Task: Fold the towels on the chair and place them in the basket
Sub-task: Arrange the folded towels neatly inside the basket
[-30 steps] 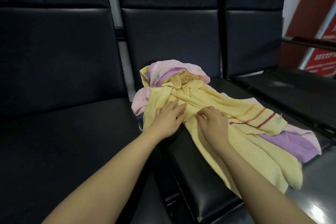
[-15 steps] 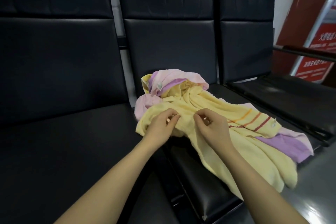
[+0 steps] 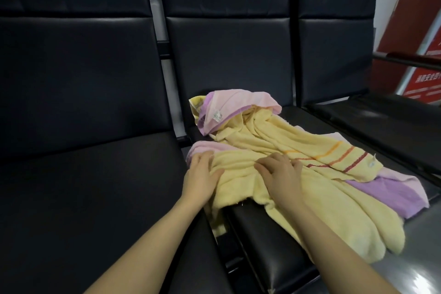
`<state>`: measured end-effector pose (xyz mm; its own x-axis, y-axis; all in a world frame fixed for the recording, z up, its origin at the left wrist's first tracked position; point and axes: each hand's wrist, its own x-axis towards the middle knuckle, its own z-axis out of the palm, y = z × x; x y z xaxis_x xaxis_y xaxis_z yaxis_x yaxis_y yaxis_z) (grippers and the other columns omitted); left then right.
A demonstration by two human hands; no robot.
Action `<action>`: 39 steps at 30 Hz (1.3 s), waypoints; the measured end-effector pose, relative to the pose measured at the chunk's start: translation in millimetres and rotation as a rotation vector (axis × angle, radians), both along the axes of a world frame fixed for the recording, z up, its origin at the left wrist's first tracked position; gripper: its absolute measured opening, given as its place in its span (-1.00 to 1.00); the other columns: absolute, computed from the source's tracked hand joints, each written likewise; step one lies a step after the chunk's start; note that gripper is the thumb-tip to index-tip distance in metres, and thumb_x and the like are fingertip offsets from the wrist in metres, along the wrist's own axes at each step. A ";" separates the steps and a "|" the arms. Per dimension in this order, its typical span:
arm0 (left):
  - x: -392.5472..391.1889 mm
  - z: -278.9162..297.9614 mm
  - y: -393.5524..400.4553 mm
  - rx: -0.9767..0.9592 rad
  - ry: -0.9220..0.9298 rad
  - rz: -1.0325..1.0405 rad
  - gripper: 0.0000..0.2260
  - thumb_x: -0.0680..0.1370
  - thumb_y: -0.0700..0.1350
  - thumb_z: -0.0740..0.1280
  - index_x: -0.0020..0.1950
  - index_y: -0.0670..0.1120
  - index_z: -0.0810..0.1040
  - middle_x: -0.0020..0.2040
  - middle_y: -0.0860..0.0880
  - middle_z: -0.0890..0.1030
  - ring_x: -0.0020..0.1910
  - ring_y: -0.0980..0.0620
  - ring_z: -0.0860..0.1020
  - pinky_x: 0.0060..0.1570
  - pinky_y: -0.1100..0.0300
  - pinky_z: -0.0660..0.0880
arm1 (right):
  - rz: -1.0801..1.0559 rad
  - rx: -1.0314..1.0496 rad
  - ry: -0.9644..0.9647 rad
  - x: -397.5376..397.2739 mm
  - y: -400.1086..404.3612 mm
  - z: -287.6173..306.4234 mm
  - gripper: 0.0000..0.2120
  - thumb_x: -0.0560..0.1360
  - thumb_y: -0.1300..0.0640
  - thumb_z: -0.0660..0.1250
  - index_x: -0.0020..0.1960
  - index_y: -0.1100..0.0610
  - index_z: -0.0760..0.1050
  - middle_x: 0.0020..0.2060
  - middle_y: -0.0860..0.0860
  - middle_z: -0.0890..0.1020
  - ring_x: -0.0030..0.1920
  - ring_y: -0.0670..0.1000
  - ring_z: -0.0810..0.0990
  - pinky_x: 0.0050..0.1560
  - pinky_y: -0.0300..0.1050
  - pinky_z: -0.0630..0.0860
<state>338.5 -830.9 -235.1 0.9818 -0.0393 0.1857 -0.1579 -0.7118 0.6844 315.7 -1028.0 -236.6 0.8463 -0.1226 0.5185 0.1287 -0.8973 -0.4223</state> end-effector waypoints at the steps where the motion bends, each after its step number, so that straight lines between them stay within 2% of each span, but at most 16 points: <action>1: 0.5 0.3 1.9 -0.068 0.000 0.007 -0.52 0.54 0.04 0.34 0.42 -0.05 0.35 0.30 -0.02 0.38 0.14 -0.04 0.50 0.15 0.03 0.46 | -0.015 0.022 -0.020 0.9 -0.9 -1.2 -0.90 0.53 0.07 0.36 -0.08 0.03 0.66 -0.14 -0.07 0.60 -0.04 0.04 0.51 -0.04 -0.12 0.05; 4: 7.1 0.7 3.6 -0.014 -0.014 0.014 -0.54 0.58 0.06 0.27 0.46 -0.02 0.35 0.40 -0.03 0.33 0.26 -0.05 0.41 0.31 0.06 0.30 | -0.073 0.050 -0.044 2.0 -3.4 -2.4 -0.91 0.52 0.12 0.37 -0.11 0.07 0.65 -0.17 -0.04 0.60 -0.09 0.08 0.52 -0.07 -0.11 0.05; 7: 14.7 6.9 1.7 0.115 -0.003 0.084 -0.65 0.64 0.04 0.14 0.41 0.05 0.42 0.45 0.00 0.34 0.36 -0.08 0.30 0.30 0.06 0.15 | -0.065 0.023 -0.031 2.2 -4.6 -3.3 -0.92 0.51 0.13 0.37 -0.11 0.06 0.64 -0.16 -0.06 0.58 -0.07 0.06 0.49 -0.06 -0.13 0.03; 9: 17.1 10.6 1.7 0.090 -0.004 0.096 -0.73 0.63 0.02 0.17 0.28 0.08 0.54 0.17 0.04 0.56 0.18 -0.01 0.44 0.13 0.14 0.17 | -0.043 -0.003 -0.013 2.1 -4.0 -1.3 -0.93 0.52 0.11 0.36 -0.10 0.05 0.62 -0.14 -0.08 0.58 -0.04 0.04 0.49 -0.03 -0.14 0.02; 10: 16.8 11.5 2.1 0.046 -0.005 0.100 -0.76 0.62 0.01 0.20 0.22 0.08 0.58 0.00 0.10 0.58 0.08 0.02 0.47 0.07 0.17 0.15 | -0.030 -0.019 0.004 2.0 -3.1 0.1 -0.93 0.52 0.10 0.34 -0.09 0.04 0.60 -0.12 -0.09 0.59 -0.02 0.03 0.50 -0.01 -0.15 0.02; 12: 16.1 11.8 4.0 -0.015 -0.026 0.124 -0.82 0.60 0.00 0.26 0.11 0.04 0.63 -0.13 0.14 0.54 0.02 0.03 0.50 0.04 0.20 0.12 | -0.012 -0.022 0.046 1.0 -1.3 3.4 -0.92 0.54 0.05 0.31 -0.07 0.00 0.58 -0.12 -0.13 0.59 0.01 -0.01 0.49 0.02 -0.15 0.01; 15: 15.2 11.5 8.2 -0.099 -0.045 0.137 -0.87 0.57 -0.03 0.31 0.01 0.02 0.65 -0.13 0.08 0.64 -0.03 0.02 0.56 0.14 0.15 0.32 | 0.014 0.061 0.047 -1.5 1.6 7.4 -0.89 0.56 0.03 0.29 -0.08 -0.04 0.58 -0.16 -0.19 0.54 -0.01 -0.08 0.46 0.01 -0.15 0.01; 17: 12.7 18.3 8.3 -0.234 -0.056 0.120 -0.90 0.55 -0.10 0.33 -0.07 -0.02 0.65 -0.18 0.05 0.65 -0.08 0.02 0.59 0.03 0.12 0.49 | 0.043 0.148 0.015 -3.4 4.5 12.3 -0.88 0.57 0.05 0.29 -0.09 -0.05 0.58 -0.16 -0.21 0.53 -0.03 -0.11 0.44 0.00 -0.15 0.01; 22: 5.4 78.8 7.5 -0.370 -0.233 0.057 -0.89 0.54 -0.15 0.37 0.00 -0.11 0.67 -0.12 0.06 0.63 -0.11 0.17 0.55 -0.12 0.37 0.43 | 0.071 0.280 -0.195 -8.1 20.2 45.2 -0.90 0.54 0.13 0.33 -0.12 -0.01 0.58 -0.18 -0.14 0.58 -0.08 -0.07 0.48 -0.08 -0.13 0.03; 25: -1.9 123.5 15.8 -0.395 -0.358 0.043 -0.87 0.53 -0.13 0.38 0.02 -0.10 0.68 -0.08 0.02 0.65 -0.08 0.13 0.58 -0.06 0.34 0.47 | 0.108 0.379 -0.332 -14.5 35.3 80.3 -0.88 0.52 0.13 0.29 -0.15 -0.05 0.53 -0.16 -0.17 0.59 -0.05 -0.15 0.47 -0.01 -0.13 0.10; 27: -10.0 152.1 27.2 -0.408 -0.439 0.055 -0.87 0.53 -0.12 0.38 0.02 -0.08 0.68 -0.06 0.01 0.65 -0.07 0.12 0.58 -0.03 0.30 0.49 | 0.152 0.424 -0.383 -20.0 49.5 107.1 -0.87 0.53 0.16 0.29 -0.14 -0.03 0.54 -0.16 -0.20 0.58 -0.03 -0.21 0.45 0.09 -0.25 0.11; 31: -31.0 202.1 64.0 -0.377 -0.569 0.092 -0.85 0.54 -0.12 0.36 0.08 -0.08 0.65 -0.03 0.01 0.62 -0.08 0.17 0.54 -0.07 0.40 0.44 | 0.237 0.458 -0.434 -32.6 91.4 156.5 -0.83 0.55 0.21 0.30 -0.12 -0.06 0.51 -0.19 -0.19 0.54 -0.04 -0.18 0.46 0.15 -0.35 0.08; 34: -48.1 233.1 98.0 -0.358 -0.655 0.127 -0.83 0.55 -0.12 0.36 0.10 -0.10 0.65 -0.01 -0.01 0.62 -0.05 0.14 0.55 -0.03 0.34 0.48 | 0.276 0.486 -0.465 -40.0 130.6 186.9 -0.83 0.55 0.22 0.30 -0.11 -0.03 0.53 -0.16 -0.16 0.55 -0.03 -0.10 0.49 0.15 -0.43 0.05; 35: -53.7 242.6 109.5 -0.354 -0.686 0.138 -0.83 0.54 -0.13 0.36 0.10 -0.11 0.65 0.00 -0.02 0.62 -0.04 0.13 0.56 -0.01 0.32 0.49 | 0.293 0.509 -0.481 -42.0 143.9 195.8 -0.85 0.55 0.23 0.30 -0.10 0.00 0.55 -0.16 -0.15 0.56 -0.02 -0.07 0.50 0.19 -0.39 0.08; 37: -64.3 260.3 132.9 -0.352 -0.743 0.162 -0.83 0.54 -0.13 0.36 0.10 -0.12 0.65 -0.01 -0.03 0.62 -0.06 0.13 0.56 -0.02 0.37 0.48 | 0.345 0.553 -0.528 -45.8 170.9 211.6 -0.87 0.53 0.25 0.31 -0.10 0.05 0.58 -0.18 -0.16 0.55 -0.04 -0.05 0.52 0.26 -0.07 0.28; 39: -73.8 275.5 157.7 -0.338 -0.782 0.193 -0.84 0.55 -0.13 0.35 0.09 -0.11 0.65 -0.03 -0.01 0.59 -0.12 0.19 0.52 -0.10 0.51 0.43 | 0.401 0.589 -0.580 -49.9 198.8 225.3 -0.86 0.52 0.27 0.32 -0.11 0.05 0.58 -0.21 -0.21 0.52 -0.08 -0.05 0.52 0.12 0.21 0.40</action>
